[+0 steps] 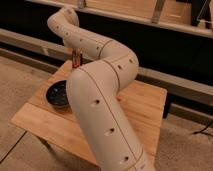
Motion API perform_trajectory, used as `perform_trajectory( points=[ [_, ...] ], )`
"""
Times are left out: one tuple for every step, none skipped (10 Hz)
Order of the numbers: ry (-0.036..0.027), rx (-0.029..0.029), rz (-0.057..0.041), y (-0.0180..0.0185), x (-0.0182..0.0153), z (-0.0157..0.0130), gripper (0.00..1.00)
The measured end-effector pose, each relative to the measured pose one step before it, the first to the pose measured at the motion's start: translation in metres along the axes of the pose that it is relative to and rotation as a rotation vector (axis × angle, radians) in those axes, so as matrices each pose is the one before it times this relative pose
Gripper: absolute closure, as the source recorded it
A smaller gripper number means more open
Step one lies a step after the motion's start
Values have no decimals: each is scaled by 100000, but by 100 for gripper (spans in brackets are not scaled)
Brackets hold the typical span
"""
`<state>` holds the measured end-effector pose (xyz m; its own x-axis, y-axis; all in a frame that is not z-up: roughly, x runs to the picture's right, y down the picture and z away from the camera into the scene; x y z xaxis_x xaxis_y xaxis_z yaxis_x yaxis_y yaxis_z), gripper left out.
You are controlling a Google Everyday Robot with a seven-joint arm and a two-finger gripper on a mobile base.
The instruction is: Place the eraser in the ceramic cup
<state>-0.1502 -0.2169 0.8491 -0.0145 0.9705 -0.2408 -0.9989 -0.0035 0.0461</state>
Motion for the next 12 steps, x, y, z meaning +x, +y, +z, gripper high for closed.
perform_trajectory(
  points=[
    [607,-128,79,-41,162,253,100],
    [1344,-686,-42,225,437,499,100],
    [873,-445,-177,226,303,309,100],
    [546,-221,-168,139,182,181,100],
    [846,-298,-200,137,223,181,95],
    [397,-109,-73,6,68,29,86],
    [311,28,-27,-33,44,19,78],
    [321,100,117,-107,7,-22,66],
    [118,246,189,-136,-17,-9,58],
    [10,-16,-39,43,10,-6,56],
    [-15,-26,-12,19,-2,-2,56],
    [96,75,-2,-23,34,81,56]
  ],
)
